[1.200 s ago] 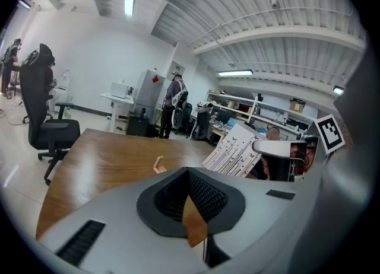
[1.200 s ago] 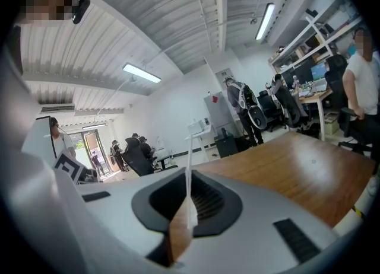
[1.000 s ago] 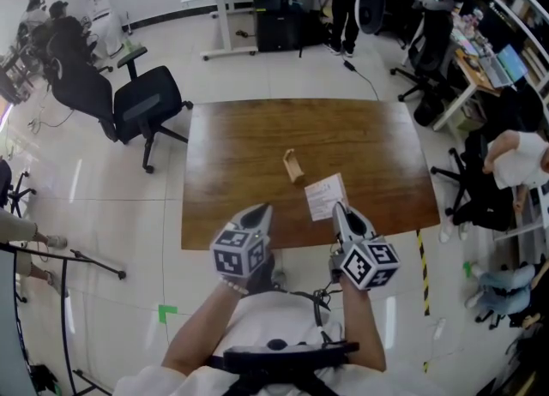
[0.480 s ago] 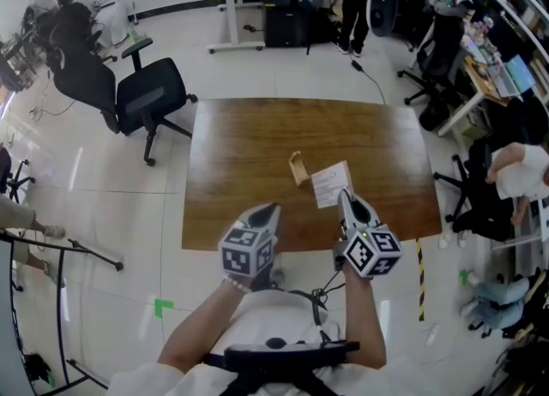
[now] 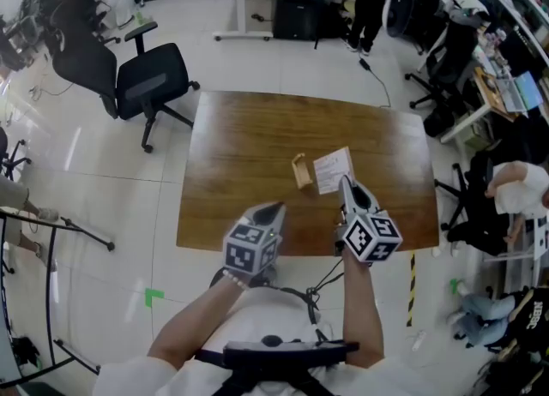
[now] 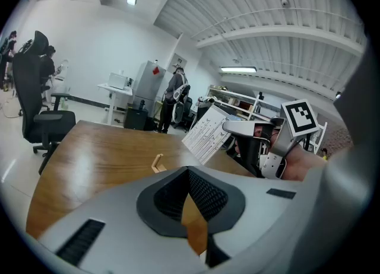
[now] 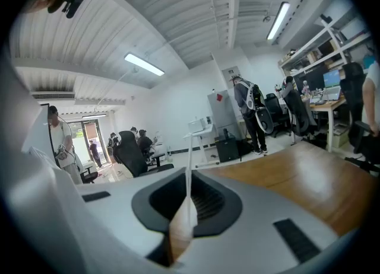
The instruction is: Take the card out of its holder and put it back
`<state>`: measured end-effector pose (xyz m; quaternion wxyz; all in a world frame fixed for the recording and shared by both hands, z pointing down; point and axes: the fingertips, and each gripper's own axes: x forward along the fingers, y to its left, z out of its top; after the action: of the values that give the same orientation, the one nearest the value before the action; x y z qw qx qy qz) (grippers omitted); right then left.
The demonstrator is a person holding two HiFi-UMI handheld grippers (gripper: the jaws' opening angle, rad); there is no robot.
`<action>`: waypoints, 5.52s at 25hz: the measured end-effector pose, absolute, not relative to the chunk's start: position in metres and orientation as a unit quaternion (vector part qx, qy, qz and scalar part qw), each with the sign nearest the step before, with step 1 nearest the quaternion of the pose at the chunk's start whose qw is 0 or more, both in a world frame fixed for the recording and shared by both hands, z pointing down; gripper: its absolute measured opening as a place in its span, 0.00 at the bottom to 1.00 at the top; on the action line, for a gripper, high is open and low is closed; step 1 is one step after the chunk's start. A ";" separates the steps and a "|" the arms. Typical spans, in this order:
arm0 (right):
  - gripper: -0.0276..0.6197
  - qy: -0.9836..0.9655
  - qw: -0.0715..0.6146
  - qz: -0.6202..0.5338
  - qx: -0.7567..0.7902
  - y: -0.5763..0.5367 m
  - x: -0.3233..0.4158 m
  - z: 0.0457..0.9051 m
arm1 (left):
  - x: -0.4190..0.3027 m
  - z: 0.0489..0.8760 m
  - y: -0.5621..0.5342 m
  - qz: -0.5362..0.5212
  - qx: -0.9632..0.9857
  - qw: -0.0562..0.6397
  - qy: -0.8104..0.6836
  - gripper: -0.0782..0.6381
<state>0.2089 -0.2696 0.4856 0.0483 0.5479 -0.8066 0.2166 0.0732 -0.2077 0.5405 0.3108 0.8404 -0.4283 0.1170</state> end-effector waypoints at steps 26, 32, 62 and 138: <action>0.08 -0.801 0.125 0.243 0.532 -0.345 0.181 0.577 | 0.058 0.580 -0.230 0.138 0.826 0.355 -0.416 0.10; 0.08 -0.801 0.130 0.245 0.531 -0.348 0.181 0.583 | 0.056 0.584 -0.229 0.141 0.822 0.361 -0.416 0.10; 0.08 -0.792 0.148 0.264 0.531 -0.343 0.173 0.626 | 0.042 0.593 -0.229 0.140 0.814 0.373 -0.423 0.10; 0.04 -0.739 -0.103 0.315 0.587 -0.083 0.085 0.460 | -0.039 0.477 -0.117 0.103 0.882 0.289 -0.359 0.10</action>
<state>0.0855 -0.0825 0.4595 -0.1028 0.5871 -0.7387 0.3146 -0.0387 -0.1168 0.4770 0.2887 0.8815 -0.3591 0.1031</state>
